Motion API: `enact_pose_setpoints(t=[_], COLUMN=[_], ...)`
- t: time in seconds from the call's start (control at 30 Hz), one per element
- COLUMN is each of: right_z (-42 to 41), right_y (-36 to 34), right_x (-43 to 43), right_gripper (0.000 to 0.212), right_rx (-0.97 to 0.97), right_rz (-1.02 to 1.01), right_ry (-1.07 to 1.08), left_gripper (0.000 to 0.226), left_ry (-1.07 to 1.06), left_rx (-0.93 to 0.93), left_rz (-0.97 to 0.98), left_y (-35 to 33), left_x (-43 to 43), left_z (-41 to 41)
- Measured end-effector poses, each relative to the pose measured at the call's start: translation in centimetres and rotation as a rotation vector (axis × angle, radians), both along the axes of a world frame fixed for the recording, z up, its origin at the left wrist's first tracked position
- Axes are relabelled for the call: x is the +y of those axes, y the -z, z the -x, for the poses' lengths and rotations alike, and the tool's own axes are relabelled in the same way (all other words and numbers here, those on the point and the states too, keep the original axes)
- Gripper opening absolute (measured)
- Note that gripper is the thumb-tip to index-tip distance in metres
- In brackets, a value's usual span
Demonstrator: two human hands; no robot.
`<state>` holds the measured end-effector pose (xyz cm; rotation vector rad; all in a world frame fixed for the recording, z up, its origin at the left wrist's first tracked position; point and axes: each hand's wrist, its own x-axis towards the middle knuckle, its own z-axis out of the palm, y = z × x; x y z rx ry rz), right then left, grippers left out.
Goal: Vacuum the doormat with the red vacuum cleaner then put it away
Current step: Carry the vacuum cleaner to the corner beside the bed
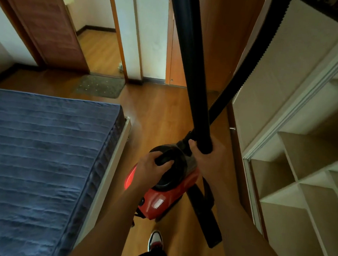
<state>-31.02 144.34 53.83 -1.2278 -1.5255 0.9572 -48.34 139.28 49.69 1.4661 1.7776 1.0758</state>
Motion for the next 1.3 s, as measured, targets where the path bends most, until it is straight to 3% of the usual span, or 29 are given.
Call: enact_pose_setpoints(t=[0.5,0.63,0.83,1.1,1.3], right_z=[8.8,10.2,12.0,14.3,16.5], right_y=[-0.2,0.9,1.4,0.7,1.0], right_x=[21.3,28.0,41.1,56.7,64.1], right_gripper=[0.013,0.031,0.046,0.032,0.048], right_rx=[0.023,0.008,0.011,0.017,0.052], right_rz=[-0.127,-0.141,-0.134,-0.075,-0.077], right_ry=[-0.020,-0.054,-0.125,-0.204,-0.273], left_gripper=[0.015,0.013,0.027,0.037,0.036], left_ry=[-0.098,-0.157,-0.219,-0.303,-0.377], left_rx=[-0.075,-0.068,-0.019,-0.013,-0.047], left_rz=[0.026,0.037,0.056,0.061,0.095], left_y=[-0.7,0.3,0.7,-0.7,0.2], left_x=[20.5,26.8,38.7,52.4,59.0], left_z=[9.2,11.1,12.7,14.8,17.0])
